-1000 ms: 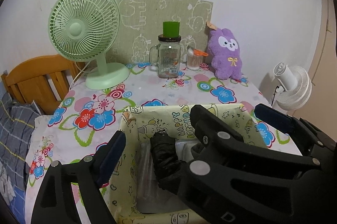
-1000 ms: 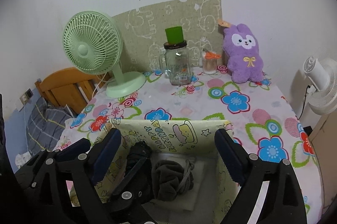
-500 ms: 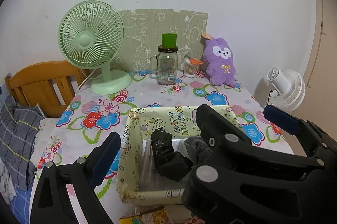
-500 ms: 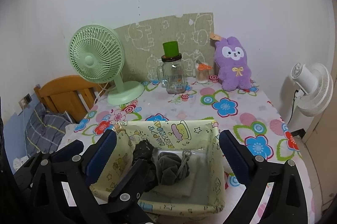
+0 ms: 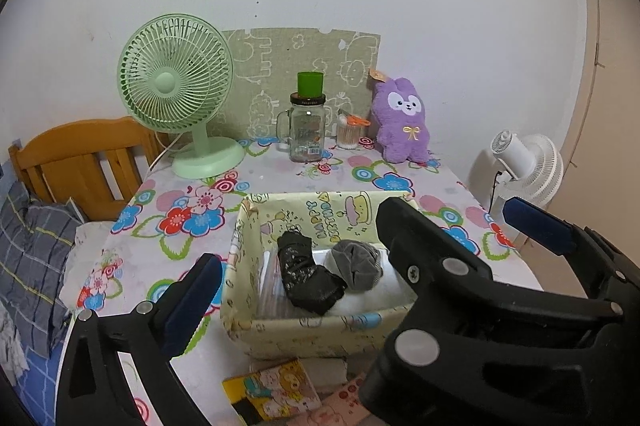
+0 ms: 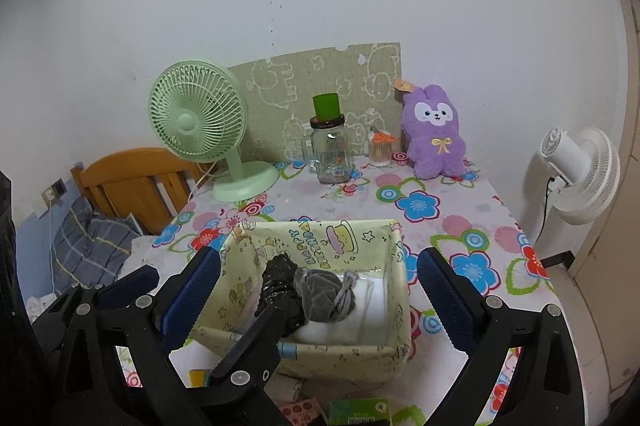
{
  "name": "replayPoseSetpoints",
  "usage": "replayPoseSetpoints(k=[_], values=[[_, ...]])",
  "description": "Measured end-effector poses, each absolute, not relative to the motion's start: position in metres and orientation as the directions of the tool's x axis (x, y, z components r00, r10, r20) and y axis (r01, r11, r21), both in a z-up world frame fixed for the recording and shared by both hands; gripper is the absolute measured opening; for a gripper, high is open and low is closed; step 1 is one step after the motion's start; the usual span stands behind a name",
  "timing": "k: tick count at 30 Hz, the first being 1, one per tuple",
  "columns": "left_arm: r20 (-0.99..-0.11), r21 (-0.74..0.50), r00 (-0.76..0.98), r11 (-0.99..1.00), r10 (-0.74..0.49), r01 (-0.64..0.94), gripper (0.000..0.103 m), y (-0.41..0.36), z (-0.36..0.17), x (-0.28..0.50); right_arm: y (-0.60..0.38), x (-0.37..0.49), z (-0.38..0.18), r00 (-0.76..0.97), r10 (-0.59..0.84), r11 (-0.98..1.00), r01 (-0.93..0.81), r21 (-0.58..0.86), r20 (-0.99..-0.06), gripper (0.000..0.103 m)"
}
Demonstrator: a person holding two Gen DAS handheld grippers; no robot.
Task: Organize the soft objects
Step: 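Open both tools to release the bag and cap, then withdraw from the basket, then move both open tools toward the packs lying in front of the basket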
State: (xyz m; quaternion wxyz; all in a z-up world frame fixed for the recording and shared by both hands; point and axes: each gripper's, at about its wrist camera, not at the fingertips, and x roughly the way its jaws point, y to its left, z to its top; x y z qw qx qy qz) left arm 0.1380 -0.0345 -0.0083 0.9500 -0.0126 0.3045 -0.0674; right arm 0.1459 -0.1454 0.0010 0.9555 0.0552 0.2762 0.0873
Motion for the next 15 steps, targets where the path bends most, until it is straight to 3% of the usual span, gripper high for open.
replayPoseSetpoints(k=[15], values=[[-0.556, -0.054, 0.819, 0.989, -0.144, 0.137, 0.103, -0.040, -0.011, 0.100, -0.149, 0.105, 0.001, 0.838, 0.186, 0.982, -0.139, 0.128, -0.513, 0.103]])
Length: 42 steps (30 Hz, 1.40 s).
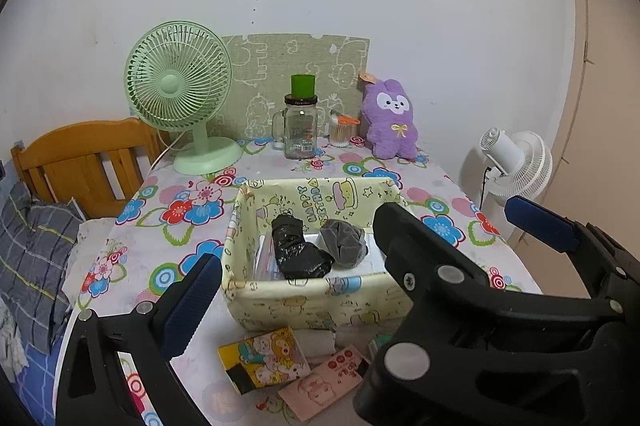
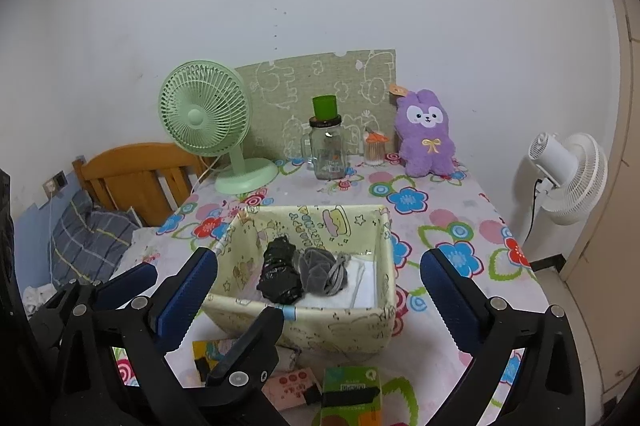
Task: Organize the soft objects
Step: 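Move both open tools toward the packs lying in front of the basket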
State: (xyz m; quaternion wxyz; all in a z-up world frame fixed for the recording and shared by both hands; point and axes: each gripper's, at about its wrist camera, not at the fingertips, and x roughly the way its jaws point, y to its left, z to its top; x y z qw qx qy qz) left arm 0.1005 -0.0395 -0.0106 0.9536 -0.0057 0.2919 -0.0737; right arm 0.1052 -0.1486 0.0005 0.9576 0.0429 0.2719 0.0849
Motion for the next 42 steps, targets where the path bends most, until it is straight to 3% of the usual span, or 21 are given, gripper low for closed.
replayPoseSetpoints(k=[28, 42], values=[[-0.565, -0.035, 0.813, 0.988, -0.142, 0.148, 0.103, -0.046, -0.059, 0.058, -0.153, 0.058, -0.049, 0.824, 0.182, 0.983, -0.146, 0.110, -0.536, 0.103], [-0.629, -0.034, 0.766, 0.989, -0.134, 0.145, 0.100, -0.046, -0.096, 0.058, -0.152, 0.060, -0.088, 0.777, 0.170, 0.985, -0.123, 0.119, -0.606, 0.103]])
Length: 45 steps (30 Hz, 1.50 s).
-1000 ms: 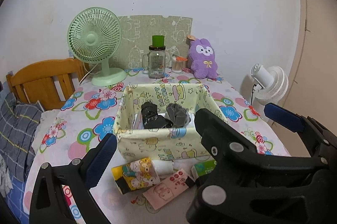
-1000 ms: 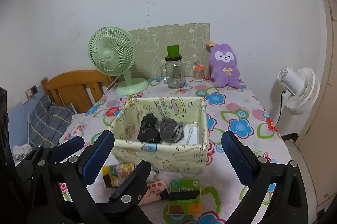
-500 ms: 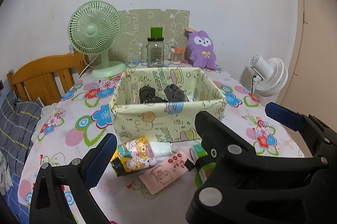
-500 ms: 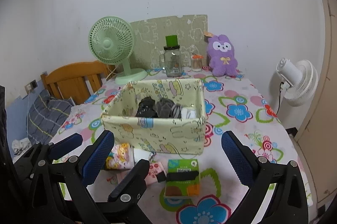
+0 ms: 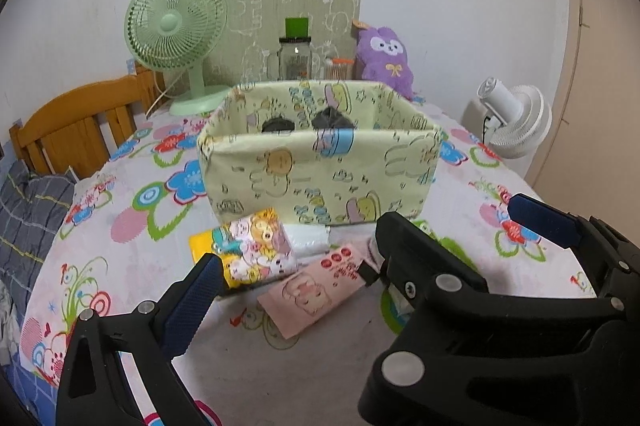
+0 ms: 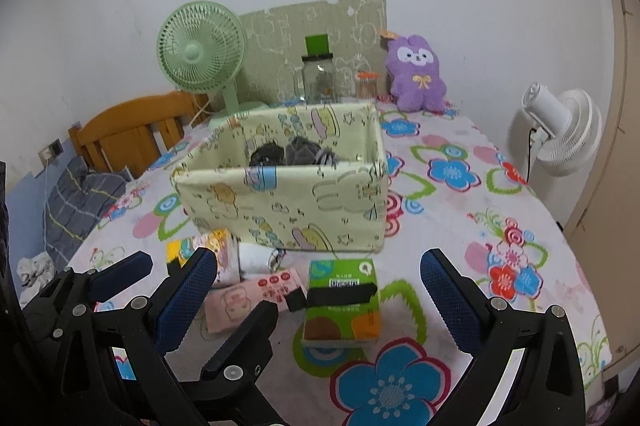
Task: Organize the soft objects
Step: 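Move both open tools toward the packs lying in front of the basket, then grasp the pink tissue pack with the left tool while the right tool grasps the green pack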
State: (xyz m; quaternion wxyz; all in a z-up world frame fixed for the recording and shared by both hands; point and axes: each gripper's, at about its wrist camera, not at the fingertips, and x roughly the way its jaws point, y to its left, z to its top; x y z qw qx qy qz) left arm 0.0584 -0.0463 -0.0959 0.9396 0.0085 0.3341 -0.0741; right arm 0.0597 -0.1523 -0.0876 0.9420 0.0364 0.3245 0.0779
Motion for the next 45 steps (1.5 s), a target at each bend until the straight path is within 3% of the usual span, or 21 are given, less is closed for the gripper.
replayPoseSetpoints(k=[16, 28, 39, 45], values=[[-0.703, -0.043, 0.702, 0.993, -0.108, 0.110, 0.096, -0.038, -0.133, 0.078, -0.153, 0.081, -0.128, 0.706, 0.142, 0.990, -0.087, 0.114, -0.694, 0.100], [-0.738, -0.020, 0.667, 0.992, -0.101, 0.128, 0.093, -0.044, -0.147, 0.091, -0.156, 0.097, -0.147, 0.652, 0.133, 0.991, -0.078, 0.108, -0.747, 0.081], [-0.748, -0.014, 0.654, 0.989, -0.107, 0.146, 0.087, -0.054, -0.151, 0.092, -0.157, 0.100, -0.154, 0.630, 0.153, 0.988, -0.087, 0.126, -0.762, 0.055], [-0.747, -0.017, 0.655, 0.988, -0.114, 0.153, 0.079, -0.056, -0.149, 0.090, -0.159, 0.097, -0.153, 0.633, 0.145, 0.989, -0.079, 0.122, -0.760, 0.055]])
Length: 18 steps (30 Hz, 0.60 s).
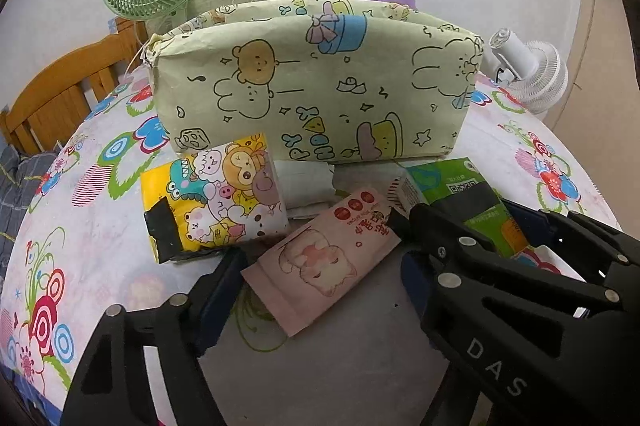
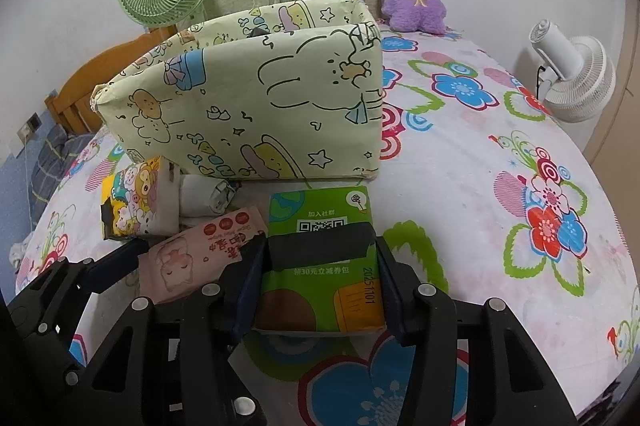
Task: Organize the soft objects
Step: 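Grasp the pink tissue pack with the left tool while the right tool grasps the green pack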
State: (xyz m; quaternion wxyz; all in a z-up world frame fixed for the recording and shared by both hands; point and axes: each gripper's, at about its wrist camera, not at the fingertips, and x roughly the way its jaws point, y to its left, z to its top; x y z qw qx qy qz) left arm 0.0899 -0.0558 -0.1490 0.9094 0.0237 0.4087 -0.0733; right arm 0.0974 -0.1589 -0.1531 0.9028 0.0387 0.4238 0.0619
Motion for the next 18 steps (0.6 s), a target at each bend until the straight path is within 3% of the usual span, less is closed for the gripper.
replayPoseSetpoints(k=[8, 18], values=[[-0.752, -0.031, 0.646, 0.986, -0.131, 0.164, 0.069, -0.058, -0.147, 0.080, -0.166, 0.092, -0.152, 0.638, 0.124, 0.992, -0.051, 0.119, -0.760, 0.054], [-0.746, 0.000, 0.658, 0.989, -0.100, 0.150, 0.068, -0.063, -0.142, 0.074, -0.177, 0.081, -0.143, 0.663, 0.104, 0.993, -0.029, 0.113, -0.742, 0.054]])
